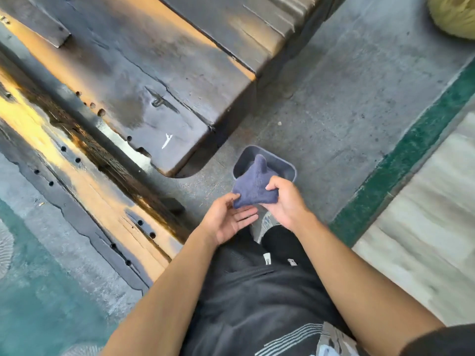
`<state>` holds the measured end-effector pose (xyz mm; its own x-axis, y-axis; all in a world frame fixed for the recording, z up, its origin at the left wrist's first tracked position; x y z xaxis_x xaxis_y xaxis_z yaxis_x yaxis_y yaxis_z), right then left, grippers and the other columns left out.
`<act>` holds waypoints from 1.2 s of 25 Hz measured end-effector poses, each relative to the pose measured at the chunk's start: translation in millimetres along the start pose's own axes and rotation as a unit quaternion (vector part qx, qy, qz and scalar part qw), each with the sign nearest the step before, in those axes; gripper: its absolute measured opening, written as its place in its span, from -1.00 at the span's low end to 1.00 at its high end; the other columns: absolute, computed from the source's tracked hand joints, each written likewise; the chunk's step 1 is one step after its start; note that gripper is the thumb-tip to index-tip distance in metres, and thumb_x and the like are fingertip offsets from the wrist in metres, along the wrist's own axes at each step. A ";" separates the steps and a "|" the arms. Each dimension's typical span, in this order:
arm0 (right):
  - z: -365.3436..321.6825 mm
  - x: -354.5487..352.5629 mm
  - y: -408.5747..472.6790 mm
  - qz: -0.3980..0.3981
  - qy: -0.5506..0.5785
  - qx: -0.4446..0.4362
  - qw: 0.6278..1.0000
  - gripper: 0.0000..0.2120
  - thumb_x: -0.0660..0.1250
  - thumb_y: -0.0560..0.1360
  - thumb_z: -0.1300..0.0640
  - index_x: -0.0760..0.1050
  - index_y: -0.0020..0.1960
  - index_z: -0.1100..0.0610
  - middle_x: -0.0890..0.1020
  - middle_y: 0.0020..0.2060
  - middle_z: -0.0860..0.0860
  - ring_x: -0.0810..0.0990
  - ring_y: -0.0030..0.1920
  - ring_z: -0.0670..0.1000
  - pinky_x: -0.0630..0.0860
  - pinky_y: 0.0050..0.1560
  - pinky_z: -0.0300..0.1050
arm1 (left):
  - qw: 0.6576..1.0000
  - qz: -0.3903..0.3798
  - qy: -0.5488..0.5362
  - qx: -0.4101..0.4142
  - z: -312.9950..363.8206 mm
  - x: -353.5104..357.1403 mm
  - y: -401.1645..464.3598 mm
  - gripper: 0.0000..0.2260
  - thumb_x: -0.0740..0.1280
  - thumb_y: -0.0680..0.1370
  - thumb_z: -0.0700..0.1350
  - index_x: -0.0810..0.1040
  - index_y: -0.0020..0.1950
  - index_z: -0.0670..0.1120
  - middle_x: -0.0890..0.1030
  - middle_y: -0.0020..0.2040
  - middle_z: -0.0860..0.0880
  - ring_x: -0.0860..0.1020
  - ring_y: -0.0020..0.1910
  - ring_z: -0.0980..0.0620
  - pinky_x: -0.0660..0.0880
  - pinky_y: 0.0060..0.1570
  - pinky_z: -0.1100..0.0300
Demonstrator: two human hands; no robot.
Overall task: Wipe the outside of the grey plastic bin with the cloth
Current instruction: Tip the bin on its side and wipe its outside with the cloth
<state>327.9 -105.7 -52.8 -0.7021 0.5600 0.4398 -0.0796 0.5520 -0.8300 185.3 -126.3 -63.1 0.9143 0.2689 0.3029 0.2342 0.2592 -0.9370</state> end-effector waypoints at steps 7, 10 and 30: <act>47.3 -87.7 -26.3 0.098 0.099 -0.070 0.988 -0.71 0.21 0.18 0.30 0.44 -0.09 0.27 0.52 -0.14 0.16 0.55 -0.12 0.09 0.52 -0.12 -0.06 | 0.996 -0.053 0.071 -0.033 -46.3 18.6 27.8 -0.90 0.28 0.62 -0.18 0.58 0.02 -0.16 0.74 -0.14 -0.15 0.70 -0.17 -0.07 0.61 0.03 0.05; 79.4 -115.2 -29.5 0.135 0.119 -0.104 0.978 -0.73 0.19 0.18 0.34 0.42 -0.12 0.23 0.50 -0.13 0.17 0.52 -0.07 0.12 0.48 -0.13 -0.05 | 0.994 -0.058 0.074 -0.047 -54.9 6.5 48.0 -0.87 0.25 0.61 -0.30 0.59 -0.05 -0.22 0.74 -0.21 -0.14 0.71 -0.27 -0.02 0.65 -0.13 0.14; 210.3 -318.8 96.2 0.277 0.023 -0.116 0.954 -0.88 0.42 0.52 0.32 0.63 -0.13 0.13 0.69 -0.25 0.07 0.61 -0.25 0.00 0.49 -0.27 -0.15 | 0.989 -0.025 0.026 -0.143 -212.4 -76.0 239.3 -0.91 0.26 0.51 -0.37 0.49 -0.17 -0.25 0.54 -0.28 -0.14 0.58 -0.32 0.04 0.70 -0.17 -0.02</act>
<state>395.2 -361.1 -345.0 -0.5581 0.8294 -0.0249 0.4569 0.2822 -0.8436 242.1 -281.8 -347.4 0.9135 0.2122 0.3470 0.3558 -0.0034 -0.9346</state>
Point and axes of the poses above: each hand's wrist, its own y-axis towards the middle knuckle, its own x-axis out of the palm, z = x × y, the point moved 6 cm from there along y, towards the middle knuckle
